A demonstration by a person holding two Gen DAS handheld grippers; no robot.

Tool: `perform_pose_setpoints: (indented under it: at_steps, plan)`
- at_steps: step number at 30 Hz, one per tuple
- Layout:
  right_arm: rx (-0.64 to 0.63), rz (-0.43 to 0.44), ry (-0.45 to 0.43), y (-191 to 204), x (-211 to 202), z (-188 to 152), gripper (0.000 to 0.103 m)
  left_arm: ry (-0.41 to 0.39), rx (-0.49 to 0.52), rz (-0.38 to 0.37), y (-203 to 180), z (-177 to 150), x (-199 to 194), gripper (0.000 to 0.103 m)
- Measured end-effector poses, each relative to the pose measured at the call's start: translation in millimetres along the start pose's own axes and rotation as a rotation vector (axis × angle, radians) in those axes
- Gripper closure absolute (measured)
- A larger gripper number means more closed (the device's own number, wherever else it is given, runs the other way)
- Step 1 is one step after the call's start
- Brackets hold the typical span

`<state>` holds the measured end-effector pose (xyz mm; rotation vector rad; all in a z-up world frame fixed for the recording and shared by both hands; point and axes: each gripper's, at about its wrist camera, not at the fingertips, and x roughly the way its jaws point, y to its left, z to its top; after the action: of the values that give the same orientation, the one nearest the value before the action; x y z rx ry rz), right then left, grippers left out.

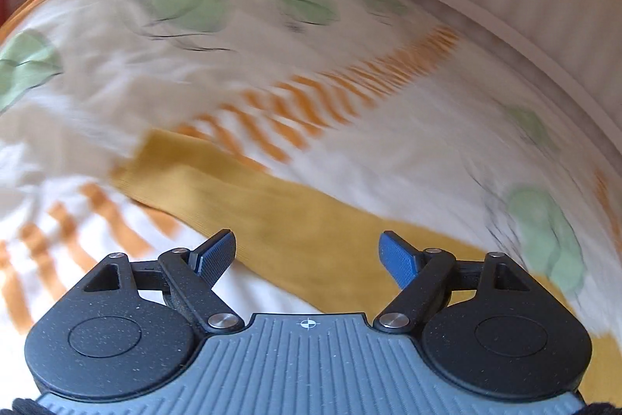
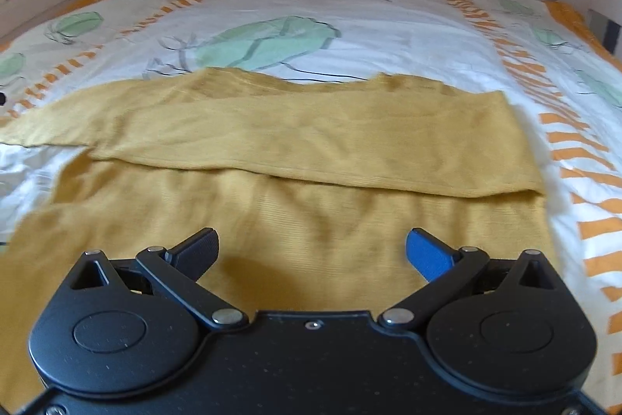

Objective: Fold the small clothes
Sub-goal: 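Lower the left tool onto the other sleeve cuff and close on it, then lay the held sleeve across the folded body and open the left tool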

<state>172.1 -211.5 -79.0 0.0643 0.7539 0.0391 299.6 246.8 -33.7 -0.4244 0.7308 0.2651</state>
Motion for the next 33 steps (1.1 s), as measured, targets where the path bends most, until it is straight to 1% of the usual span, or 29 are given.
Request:
perform_pose_setpoints:
  at_steps: [2,4,7,8,10,13,16,21,22,23,25,28,29,31,33]
  plan:
    - [-0.005,0.037,-0.012,11.1,-4.1,6.7,0.001,0.008,-0.061,0.032,21.4,10.2,3.3,0.023]
    - [-0.011,0.079,-0.025,22.7,-8.1,13.7,0.001,0.026,-0.145,0.053,45.6,12.9,6.8,0.023]
    - [-0.022,0.143,-0.047,40.4,-13.7,23.0,0.001,0.075,-0.316,0.050,81.9,10.2,17.6,0.023]
    - [-0.025,0.164,-0.055,45.9,-15.0,25.6,0.001,0.091,-0.363,0.037,91.8,9.4,22.4,0.024]
    - [-0.031,0.199,-0.067,55.5,-17.1,29.2,0.001,0.101,-0.421,0.012,104.6,8.5,30.6,0.024]
    - [-0.031,0.238,-0.071,66.6,-18.3,31.7,0.001,0.081,-0.437,-0.008,109.1,12.6,37.8,0.024]
    - [-0.026,0.264,-0.063,71.9,-15.3,32.1,0.001,0.070,-0.402,-0.025,107.8,17.6,48.6,0.024]
    - [-0.033,0.278,-0.041,76.3,-9.1,30.0,0.001,0.012,-0.351,-0.060,103.1,17.1,61.0,0.025]
    - [-0.036,0.278,-0.035,76.3,-7.3,29.2,0.001,0.000,-0.341,-0.064,102.1,16.9,62.1,0.040]
    - [-0.037,0.277,-0.029,76.0,-5.7,28.7,0.001,-0.003,-0.336,-0.066,101.7,16.8,63.2,0.066]
    - [-0.028,0.276,-0.025,72.9,-4.7,27.0,0.001,0.000,-0.351,-0.067,103.0,16.2,64.3,0.089]
    - [0.002,0.273,-0.021,63.9,-4.5,24.9,0.001,-0.025,-0.392,-0.121,104.6,17.7,55.8,0.096]
    - [0.012,0.267,-0.017,59.9,-3.9,24.1,0.001,-0.038,-0.388,-0.141,101.3,20.1,50.4,0.096]
    - [0.031,0.250,-0.006,51.0,-2.3,22.7,0.001,-0.073,-0.353,-0.172,87.9,25.4,35.7,0.096]
    - [0.045,0.229,0.003,40.0,-1.6,20.3,0.001,-0.104,-0.294,-0.203,68.5,29.5,19.6,0.096]
